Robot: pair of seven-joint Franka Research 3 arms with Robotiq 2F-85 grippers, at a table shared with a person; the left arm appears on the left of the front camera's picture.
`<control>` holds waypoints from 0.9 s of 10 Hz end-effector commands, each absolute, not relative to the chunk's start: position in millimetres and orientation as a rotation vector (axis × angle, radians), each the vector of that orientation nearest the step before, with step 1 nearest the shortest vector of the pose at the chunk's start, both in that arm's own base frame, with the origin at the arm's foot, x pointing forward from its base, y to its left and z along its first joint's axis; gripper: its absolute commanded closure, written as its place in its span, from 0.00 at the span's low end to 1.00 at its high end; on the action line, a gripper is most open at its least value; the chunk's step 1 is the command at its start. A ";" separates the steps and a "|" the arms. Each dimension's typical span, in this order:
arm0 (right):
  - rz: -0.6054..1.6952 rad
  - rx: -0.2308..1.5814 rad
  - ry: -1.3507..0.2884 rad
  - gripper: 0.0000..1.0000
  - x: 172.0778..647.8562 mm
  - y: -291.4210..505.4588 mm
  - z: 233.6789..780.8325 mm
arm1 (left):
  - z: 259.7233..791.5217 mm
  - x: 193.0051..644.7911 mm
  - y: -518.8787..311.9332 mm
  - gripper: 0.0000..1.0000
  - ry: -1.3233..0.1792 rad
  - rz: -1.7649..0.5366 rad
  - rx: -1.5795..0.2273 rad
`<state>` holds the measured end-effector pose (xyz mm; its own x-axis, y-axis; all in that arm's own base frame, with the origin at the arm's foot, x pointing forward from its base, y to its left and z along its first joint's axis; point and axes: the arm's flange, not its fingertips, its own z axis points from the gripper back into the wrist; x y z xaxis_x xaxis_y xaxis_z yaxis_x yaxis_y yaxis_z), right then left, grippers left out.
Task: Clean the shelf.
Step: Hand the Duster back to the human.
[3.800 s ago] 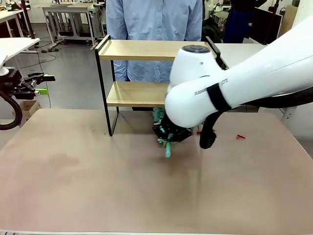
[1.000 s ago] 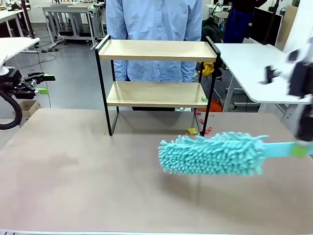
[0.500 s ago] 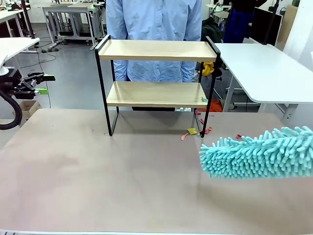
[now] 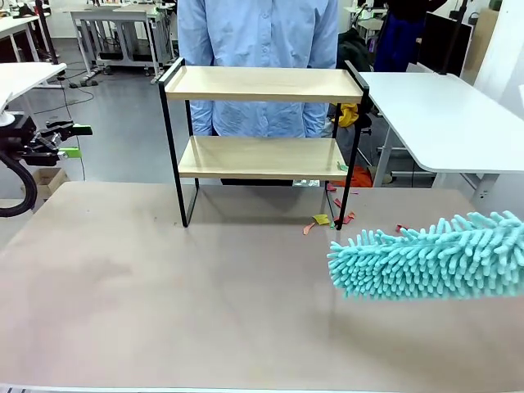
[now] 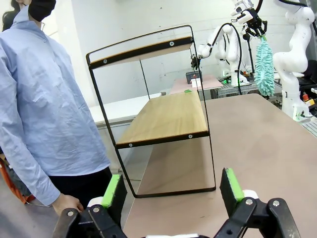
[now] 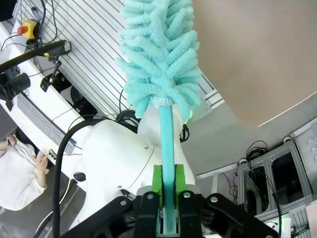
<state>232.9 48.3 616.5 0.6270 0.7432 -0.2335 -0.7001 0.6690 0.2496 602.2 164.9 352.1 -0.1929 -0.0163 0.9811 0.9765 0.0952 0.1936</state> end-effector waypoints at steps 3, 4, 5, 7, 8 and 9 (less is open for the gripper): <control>0.828 0.166 0.311 0.87 232.0 48.7 615.1 | 354.0 600.1 164.2 0.00 -1.393 -1.295 -1.027; 0.828 0.166 0.311 0.87 232.0 48.7 615.1 | 354.0 600.1 164.2 0.00 -1.393 -1.295 -1.027; 0.828 0.166 0.311 0.87 232.0 48.7 615.1 | 354.0 600.1 164.2 0.00 -1.393 -1.295 -1.027; 0.831 0.140 0.331 0.87 232.8 48.4 616.5 | 352.1 602.3 164.9 0.00 -1.389 -1.280 -1.034; 0.904 0.155 0.286 0.87 258.0 40.5 622.6 | 368.0 571.2 165.2 0.00 -1.368 -1.290 -1.000; 0.965 0.153 0.233 0.87 281.6 34.9 623.6 | 374.5 540.1 153.8 0.00 -1.341 -1.299 -0.956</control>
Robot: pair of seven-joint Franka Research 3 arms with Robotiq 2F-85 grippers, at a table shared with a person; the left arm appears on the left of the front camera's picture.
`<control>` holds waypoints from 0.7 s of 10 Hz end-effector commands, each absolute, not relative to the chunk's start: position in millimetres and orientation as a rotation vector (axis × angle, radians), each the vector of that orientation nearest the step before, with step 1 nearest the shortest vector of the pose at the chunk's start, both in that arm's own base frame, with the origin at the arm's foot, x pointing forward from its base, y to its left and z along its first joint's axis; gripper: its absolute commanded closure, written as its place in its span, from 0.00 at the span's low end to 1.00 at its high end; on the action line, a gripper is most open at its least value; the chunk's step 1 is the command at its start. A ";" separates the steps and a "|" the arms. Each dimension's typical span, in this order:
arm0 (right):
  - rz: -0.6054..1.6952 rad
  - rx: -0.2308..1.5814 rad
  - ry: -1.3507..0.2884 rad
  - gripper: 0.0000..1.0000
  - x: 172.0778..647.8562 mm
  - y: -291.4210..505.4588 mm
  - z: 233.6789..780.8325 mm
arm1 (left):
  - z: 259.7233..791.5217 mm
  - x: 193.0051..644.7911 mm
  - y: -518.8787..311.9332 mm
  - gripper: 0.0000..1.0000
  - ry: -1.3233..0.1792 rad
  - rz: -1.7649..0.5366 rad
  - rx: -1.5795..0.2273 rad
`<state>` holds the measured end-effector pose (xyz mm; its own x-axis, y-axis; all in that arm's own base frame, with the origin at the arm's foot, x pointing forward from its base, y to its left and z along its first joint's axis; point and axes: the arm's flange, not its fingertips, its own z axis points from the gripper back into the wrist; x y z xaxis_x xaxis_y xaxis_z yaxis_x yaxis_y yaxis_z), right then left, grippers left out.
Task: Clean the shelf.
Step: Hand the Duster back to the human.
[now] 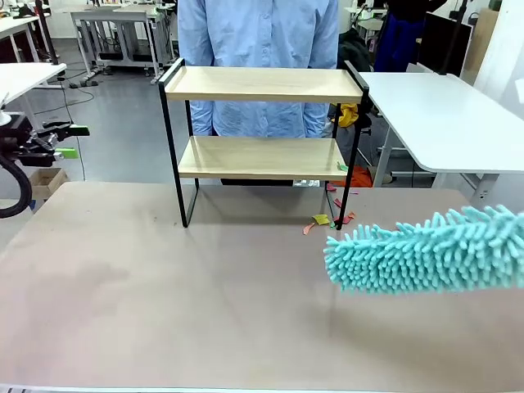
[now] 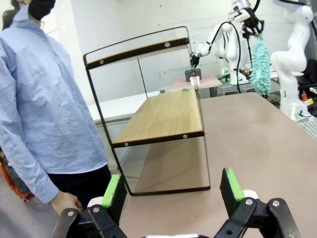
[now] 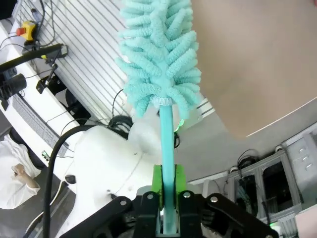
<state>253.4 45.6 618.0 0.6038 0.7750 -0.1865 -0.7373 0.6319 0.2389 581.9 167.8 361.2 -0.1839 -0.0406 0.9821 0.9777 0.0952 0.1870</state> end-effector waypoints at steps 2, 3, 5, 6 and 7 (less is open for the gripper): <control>1.132 0.217 0.156 0.87 314.7 35.0 617.1 | 388.3 475.3 127.4 0.00 -1.300 -1.285 -0.857; 1.181 0.209 0.093 0.87 333.0 38.2 607.4 | 391.5 447.7 114.3 0.00 -1.298 -1.273 -0.831; 1.356 0.214 -0.073 0.87 367.3 57.9 587.1 | 395.7 401.7 91.4 0.00 -1.373 -1.220 -0.789; 1.407 0.219 -0.130 0.87 375.3 72.1 577.8 | 391.3 383.8 80.0 0.00 -1.426 -1.150 -0.785; 1.421 0.232 -0.147 0.87 384.4 83.7 570.7 | 386.7 369.5 68.8 0.00 -1.469 -1.099 -0.781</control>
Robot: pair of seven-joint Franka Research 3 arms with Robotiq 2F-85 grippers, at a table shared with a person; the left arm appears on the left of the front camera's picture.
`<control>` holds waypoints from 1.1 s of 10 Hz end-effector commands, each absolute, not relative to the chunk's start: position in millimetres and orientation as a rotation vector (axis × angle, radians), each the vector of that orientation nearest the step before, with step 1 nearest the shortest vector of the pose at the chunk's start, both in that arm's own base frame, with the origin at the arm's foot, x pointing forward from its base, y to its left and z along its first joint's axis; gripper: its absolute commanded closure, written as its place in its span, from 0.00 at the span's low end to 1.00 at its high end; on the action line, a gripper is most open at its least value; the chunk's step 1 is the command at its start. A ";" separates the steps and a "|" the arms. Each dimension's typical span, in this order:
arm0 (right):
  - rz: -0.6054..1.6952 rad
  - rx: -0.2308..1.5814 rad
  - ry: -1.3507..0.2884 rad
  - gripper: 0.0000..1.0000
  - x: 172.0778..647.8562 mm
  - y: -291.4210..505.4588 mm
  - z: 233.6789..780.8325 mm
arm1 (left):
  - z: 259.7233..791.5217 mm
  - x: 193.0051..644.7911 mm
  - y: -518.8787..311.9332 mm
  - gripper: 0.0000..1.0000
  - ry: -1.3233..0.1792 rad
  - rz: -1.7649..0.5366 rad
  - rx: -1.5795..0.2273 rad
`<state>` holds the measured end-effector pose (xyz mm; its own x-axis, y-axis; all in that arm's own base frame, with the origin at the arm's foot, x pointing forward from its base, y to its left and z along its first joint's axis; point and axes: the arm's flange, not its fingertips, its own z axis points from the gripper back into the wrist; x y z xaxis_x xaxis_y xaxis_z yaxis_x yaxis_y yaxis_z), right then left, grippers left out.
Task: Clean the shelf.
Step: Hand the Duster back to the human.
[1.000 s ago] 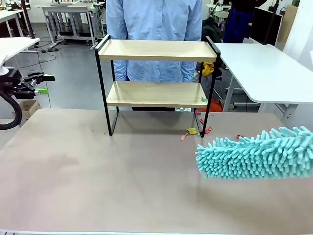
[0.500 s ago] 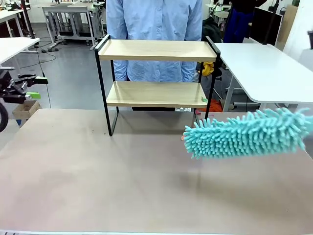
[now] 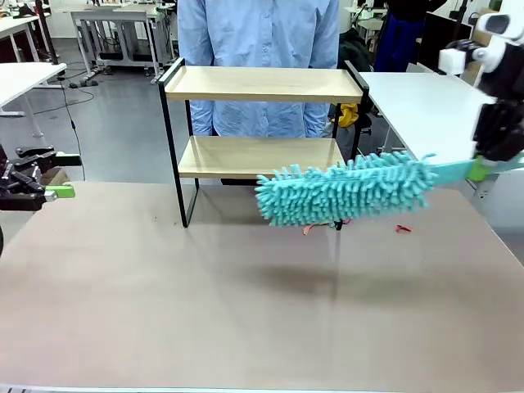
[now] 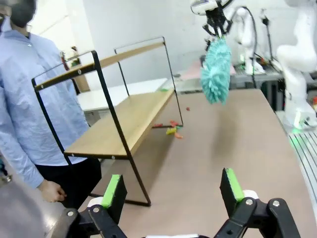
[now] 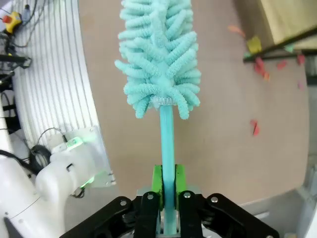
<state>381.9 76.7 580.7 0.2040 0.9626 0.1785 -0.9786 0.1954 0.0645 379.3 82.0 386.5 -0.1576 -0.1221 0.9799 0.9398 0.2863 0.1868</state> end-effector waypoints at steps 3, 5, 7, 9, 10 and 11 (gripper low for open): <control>1.488 0.332 -0.151 0.87 393.2 109.0 558.5 | 374.7 344.4 48.7 0.00 -1.512 -0.983 -0.818; 1.454 0.282 -0.140 0.87 391.2 113.0 558.0 | 380.0 368.6 70.9 0.00 -1.481 -1.010 -0.818; 1.454 0.282 -0.140 0.87 391.2 113.0 558.0 | 380.0 368.6 70.9 0.00 -1.481 -1.010 -0.818; 1.454 0.282 -0.140 0.87 391.2 113.0 558.0 | 375.8 372.0 68.8 0.00 -1.482 -0.986 -0.817; 1.454 0.282 -0.140 0.87 391.2 113.0 558.0 | 367.4 373.0 38.8 0.00 -1.433 -1.045 -0.898; 1.454 0.282 -0.140 0.87 391.2 113.0 558.0 | 366.5 367.4 16.6 0.00 -1.356 -1.071 -0.945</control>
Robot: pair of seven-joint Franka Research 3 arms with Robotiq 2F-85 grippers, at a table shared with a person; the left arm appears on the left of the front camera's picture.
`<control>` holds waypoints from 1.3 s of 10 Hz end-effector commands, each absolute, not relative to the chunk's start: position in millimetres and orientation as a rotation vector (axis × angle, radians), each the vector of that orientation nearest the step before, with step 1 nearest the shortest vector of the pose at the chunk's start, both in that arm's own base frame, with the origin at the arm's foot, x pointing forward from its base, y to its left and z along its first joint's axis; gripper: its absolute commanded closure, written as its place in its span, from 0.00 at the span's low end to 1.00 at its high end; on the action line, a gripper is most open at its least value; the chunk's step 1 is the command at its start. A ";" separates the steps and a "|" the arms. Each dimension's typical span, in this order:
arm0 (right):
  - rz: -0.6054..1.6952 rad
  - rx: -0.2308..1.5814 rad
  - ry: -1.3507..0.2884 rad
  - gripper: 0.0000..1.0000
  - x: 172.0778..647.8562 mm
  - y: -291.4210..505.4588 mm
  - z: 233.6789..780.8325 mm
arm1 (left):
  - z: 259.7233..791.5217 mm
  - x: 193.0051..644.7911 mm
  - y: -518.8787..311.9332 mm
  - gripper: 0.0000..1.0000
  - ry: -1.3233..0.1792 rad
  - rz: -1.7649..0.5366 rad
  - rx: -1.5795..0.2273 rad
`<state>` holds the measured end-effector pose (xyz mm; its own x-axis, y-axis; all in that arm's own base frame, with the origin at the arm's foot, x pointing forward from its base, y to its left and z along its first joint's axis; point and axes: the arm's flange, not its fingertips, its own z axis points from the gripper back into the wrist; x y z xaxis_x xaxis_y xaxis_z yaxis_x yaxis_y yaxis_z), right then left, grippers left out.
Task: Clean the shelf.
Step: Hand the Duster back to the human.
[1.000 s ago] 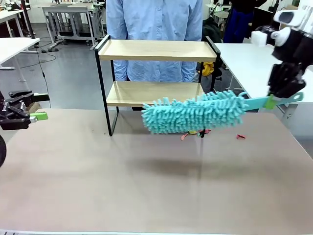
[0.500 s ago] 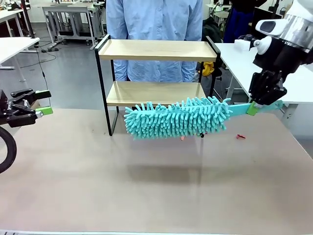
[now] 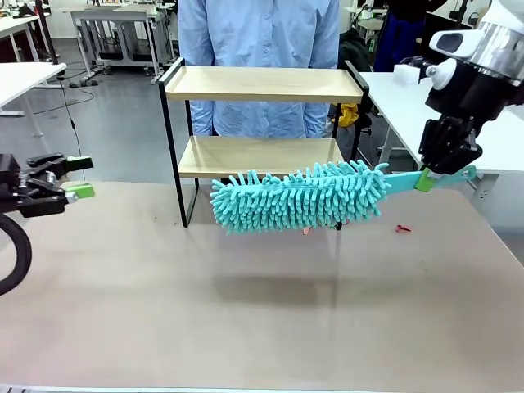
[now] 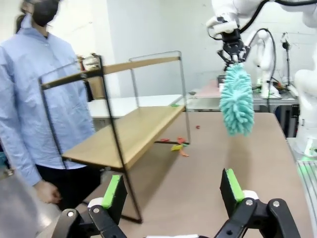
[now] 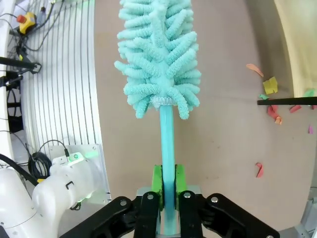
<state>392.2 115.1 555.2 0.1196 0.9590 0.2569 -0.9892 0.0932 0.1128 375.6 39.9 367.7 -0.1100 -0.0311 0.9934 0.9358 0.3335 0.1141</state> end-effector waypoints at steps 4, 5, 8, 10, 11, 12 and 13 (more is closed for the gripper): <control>1.454 0.282 -0.140 0.87 391.2 113.0 558.0 | 364.6 355.7 -48.4 0.00 -1.281 -1.142 -1.140; 1.454 0.282 -0.140 0.87 391.2 113.0 558.0 | 359.2 360.1 -68.2 0.00 -1.232 -1.153 -1.179; 1.454 0.282 -0.140 0.87 391.2 113.0 558.0 | 349.2 364.1 -108.2 0.00 -1.217 -1.131 -1.271; 1.454 0.282 -0.140 0.87 391.2 113.0 558.0 | 345.6 376.5 -128.8 0.00 -1.248 -1.122 -1.283; 1.454 0.282 -0.140 0.87 391.2 113.0 558.0 | 341.8 388.0 -138.7 0.00 -1.239 -1.131 -1.290; 1.454 0.282 -0.140 0.87 391.2 113.0 558.0 | 338.4 398.1 -148.5 0.00 -1.224 -1.132 -1.299; 1.454 0.282 -0.140 0.87 391.2 113.0 558.0 | 336.2 405.5 -158.4 0.00 -1.204 -1.134 -1.334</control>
<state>392.0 114.8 555.6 0.1211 0.9594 0.2545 -0.9893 0.0955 0.1107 392.6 -148.4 339.5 0.0707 0.0806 0.9942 0.9972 -0.0279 -0.0687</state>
